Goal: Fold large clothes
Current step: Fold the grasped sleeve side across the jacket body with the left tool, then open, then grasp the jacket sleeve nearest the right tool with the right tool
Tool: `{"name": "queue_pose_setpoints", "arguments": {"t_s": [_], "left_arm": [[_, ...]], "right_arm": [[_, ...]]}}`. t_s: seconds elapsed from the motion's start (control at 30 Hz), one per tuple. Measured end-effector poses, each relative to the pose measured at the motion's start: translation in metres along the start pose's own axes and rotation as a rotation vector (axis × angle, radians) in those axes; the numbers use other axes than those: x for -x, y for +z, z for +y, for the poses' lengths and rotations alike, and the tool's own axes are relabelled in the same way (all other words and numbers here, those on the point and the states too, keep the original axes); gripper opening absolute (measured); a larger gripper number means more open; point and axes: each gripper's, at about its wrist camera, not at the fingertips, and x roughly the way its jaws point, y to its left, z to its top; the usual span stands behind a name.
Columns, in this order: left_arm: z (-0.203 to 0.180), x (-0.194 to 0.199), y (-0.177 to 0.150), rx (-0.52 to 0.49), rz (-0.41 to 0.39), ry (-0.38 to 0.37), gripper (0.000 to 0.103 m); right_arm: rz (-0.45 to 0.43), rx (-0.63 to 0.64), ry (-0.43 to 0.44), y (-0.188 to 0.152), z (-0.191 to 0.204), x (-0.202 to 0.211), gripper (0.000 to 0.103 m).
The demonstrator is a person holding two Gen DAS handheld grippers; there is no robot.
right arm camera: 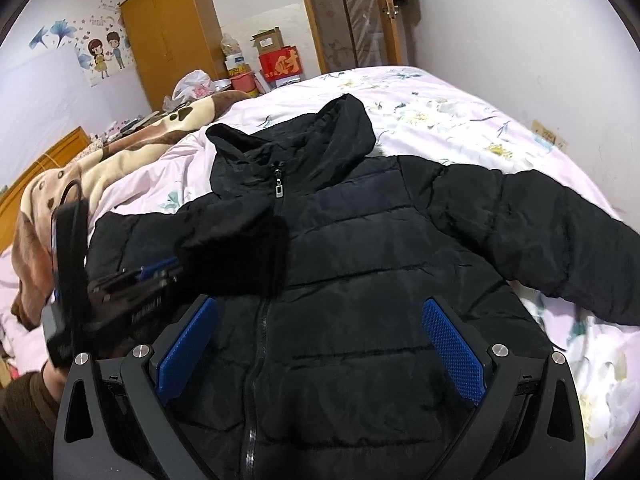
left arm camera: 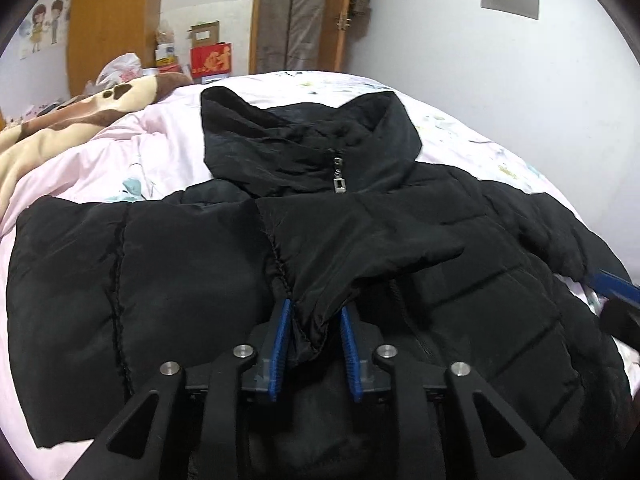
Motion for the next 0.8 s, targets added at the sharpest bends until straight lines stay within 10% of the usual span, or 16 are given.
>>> {"name": "queue_pose_setpoints", "arguments": {"t_s": [0.17,0.6,0.8], "left_arm": [[0.002,0.033,-0.004,0.033,-0.042,-0.003,0.07],[0.038,0.082,-0.018,0.094,-0.015,0.279,0.071],[0.053,0.083,-0.021,0.121,0.022,0.296,0.071]], "right_arm": [[0.046,-0.042,0.068,0.021,-0.003,-0.038,0.102],[0.218,-0.017,0.236,0.028,0.062,-0.145,0.086],[0.277,0.057,0.185,0.019,0.09,-0.17,0.061]]}}
